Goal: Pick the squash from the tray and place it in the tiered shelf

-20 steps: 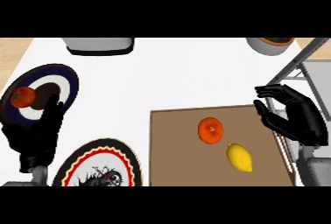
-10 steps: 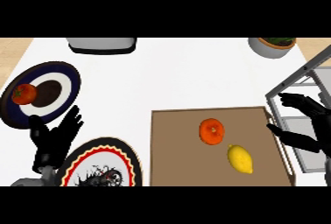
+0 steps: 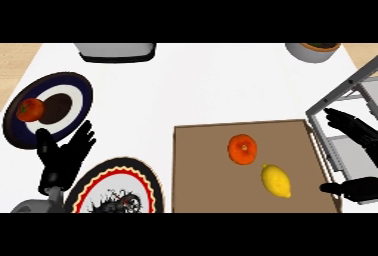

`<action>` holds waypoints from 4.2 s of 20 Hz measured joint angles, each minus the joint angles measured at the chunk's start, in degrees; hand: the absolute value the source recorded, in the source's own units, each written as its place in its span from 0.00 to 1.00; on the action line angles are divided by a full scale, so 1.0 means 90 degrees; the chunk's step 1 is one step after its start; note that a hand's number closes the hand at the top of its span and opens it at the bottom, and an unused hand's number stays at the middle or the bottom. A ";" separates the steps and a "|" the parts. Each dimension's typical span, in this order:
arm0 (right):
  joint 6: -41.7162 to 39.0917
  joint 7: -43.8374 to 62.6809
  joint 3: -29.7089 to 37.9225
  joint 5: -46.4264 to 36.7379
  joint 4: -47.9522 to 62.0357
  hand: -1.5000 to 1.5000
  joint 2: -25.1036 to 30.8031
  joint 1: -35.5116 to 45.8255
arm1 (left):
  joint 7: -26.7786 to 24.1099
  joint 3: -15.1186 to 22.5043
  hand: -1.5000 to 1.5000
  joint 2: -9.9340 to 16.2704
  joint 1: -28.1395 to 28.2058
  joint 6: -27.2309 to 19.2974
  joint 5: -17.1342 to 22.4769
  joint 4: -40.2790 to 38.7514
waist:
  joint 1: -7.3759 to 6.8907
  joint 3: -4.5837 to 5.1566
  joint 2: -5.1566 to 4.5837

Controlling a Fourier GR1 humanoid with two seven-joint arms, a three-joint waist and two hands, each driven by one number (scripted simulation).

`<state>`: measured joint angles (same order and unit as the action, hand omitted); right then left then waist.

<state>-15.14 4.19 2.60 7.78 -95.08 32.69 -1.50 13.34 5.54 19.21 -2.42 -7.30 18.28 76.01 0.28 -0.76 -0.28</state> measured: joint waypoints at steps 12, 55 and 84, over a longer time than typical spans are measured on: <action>0.0707 0.4067 -0.1304 -0.1242 -0.1611 0.00 -0.0246 0.1449 | 0.0038 -0.0008 0.50 -0.0185 -0.0079 0.0045 -0.0167 -0.0054 | -0.0075 0.0090 0.0033; 0.0646 0.5097 -0.2474 -0.5716 0.0842 0.00 -0.2793 0.1879 | 0.0249 -0.0792 0.50 -0.0775 0.0124 0.0646 -0.0918 0.0176 | -0.0047 0.0084 0.0031; 0.0543 0.1450 -0.2638 -0.5768 0.1375 1.00 -0.2398 0.0909 | 0.0277 -0.1187 0.50 -0.0922 0.0090 0.0864 -0.1130 0.0039 | 0.0109 0.0110 0.0163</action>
<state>-10.25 17.23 -21.15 -44.13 -82.71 11.11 6.69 15.83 -5.14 10.92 -1.60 0.48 8.11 76.36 1.26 0.23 1.19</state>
